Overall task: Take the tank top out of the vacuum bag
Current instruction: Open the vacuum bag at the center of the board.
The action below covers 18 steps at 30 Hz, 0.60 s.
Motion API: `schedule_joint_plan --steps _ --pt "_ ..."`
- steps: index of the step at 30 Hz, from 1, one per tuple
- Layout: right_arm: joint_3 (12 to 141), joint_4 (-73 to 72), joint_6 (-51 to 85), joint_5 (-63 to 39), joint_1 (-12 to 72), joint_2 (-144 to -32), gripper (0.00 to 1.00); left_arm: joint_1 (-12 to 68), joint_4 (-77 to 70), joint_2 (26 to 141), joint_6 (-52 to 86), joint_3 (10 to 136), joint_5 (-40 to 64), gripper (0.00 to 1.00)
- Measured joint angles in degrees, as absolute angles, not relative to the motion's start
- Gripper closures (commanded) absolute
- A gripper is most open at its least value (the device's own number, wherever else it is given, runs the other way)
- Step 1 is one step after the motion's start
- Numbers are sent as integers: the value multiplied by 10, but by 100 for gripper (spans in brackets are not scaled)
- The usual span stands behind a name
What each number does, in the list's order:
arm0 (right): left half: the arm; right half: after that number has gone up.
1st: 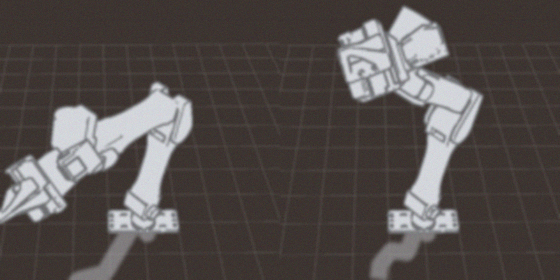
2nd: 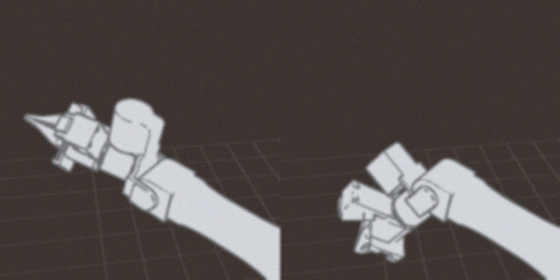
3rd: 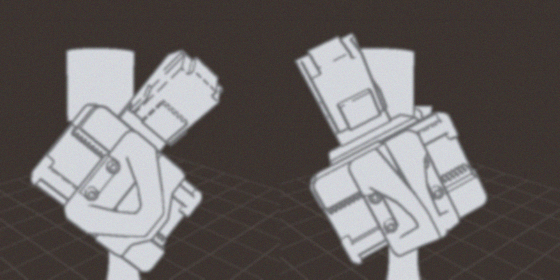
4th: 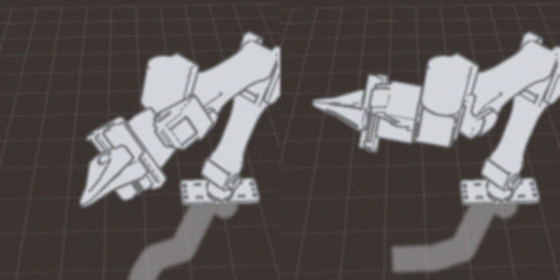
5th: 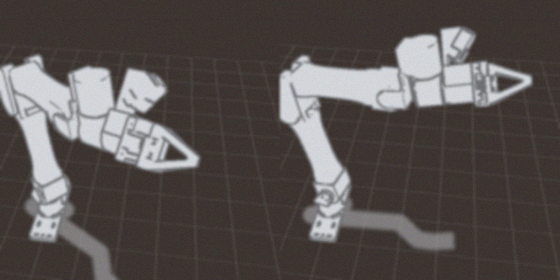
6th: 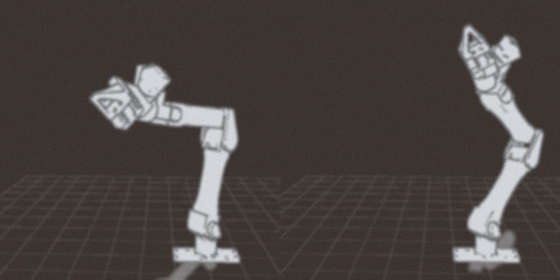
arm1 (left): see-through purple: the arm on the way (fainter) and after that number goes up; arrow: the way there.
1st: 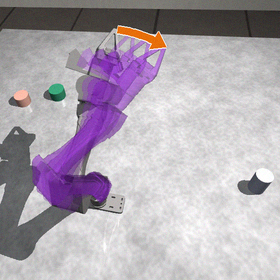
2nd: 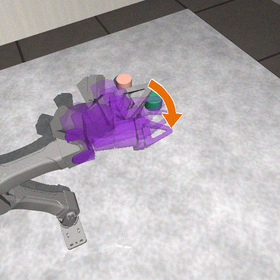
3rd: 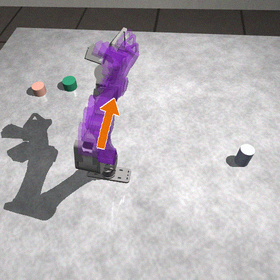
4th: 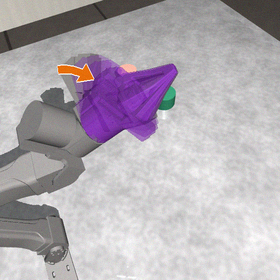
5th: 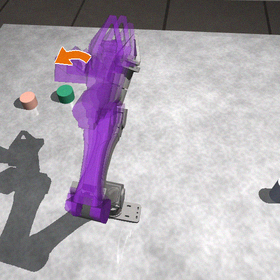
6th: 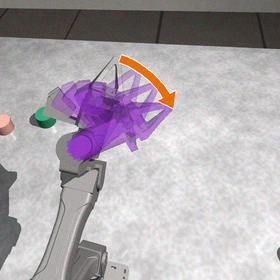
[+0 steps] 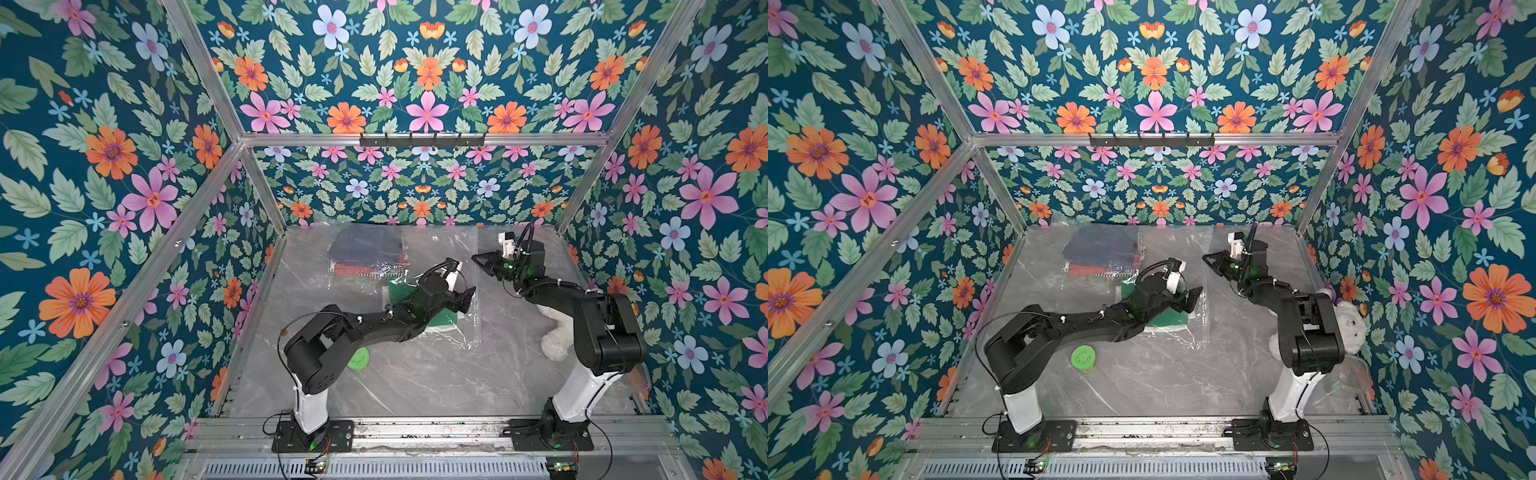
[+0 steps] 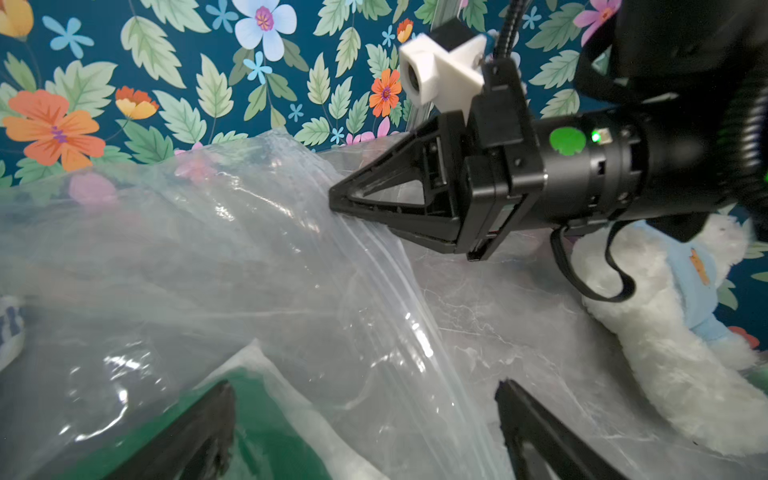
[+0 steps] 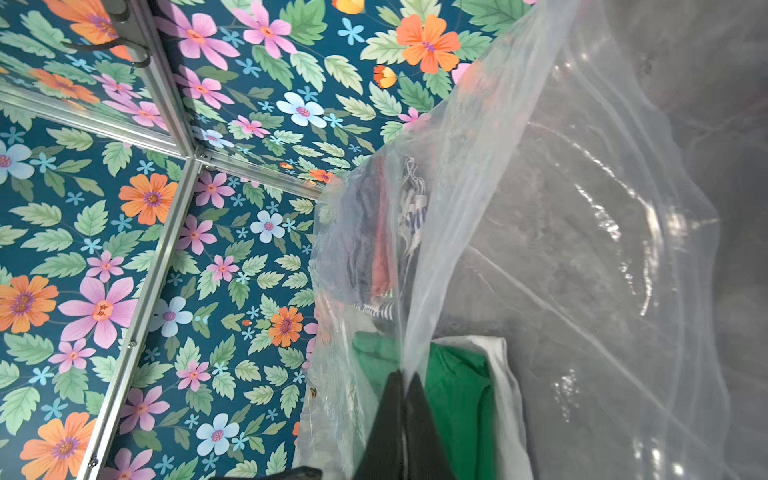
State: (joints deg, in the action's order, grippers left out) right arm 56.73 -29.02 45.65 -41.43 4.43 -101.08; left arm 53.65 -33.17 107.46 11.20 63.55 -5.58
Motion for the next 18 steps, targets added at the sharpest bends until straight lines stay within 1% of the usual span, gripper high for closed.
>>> schedule_joint_plan --steps 6,9,11,12,15,18 --pt "550 -284 457 -396 70 -977 99 542 -330 1126 85 700 -105 2" --pt "546 -281 459 -388 78 -967 99 542 -327 1141 79 720 -132 8" --pt "541 -283 459 -383 83 -961 100 542 -317 1153 73 740 -150 14" --pt "539 -286 459 -380 84 -960 100 542 -307 1158 71 750 -158 18" --pt "531 -286 464 -372 87 -952 99 543 -293 1169 68 764 -181 39" --pt "527 -278 465 -367 88 -931 99 543 -281 1169 60 767 -201 70"
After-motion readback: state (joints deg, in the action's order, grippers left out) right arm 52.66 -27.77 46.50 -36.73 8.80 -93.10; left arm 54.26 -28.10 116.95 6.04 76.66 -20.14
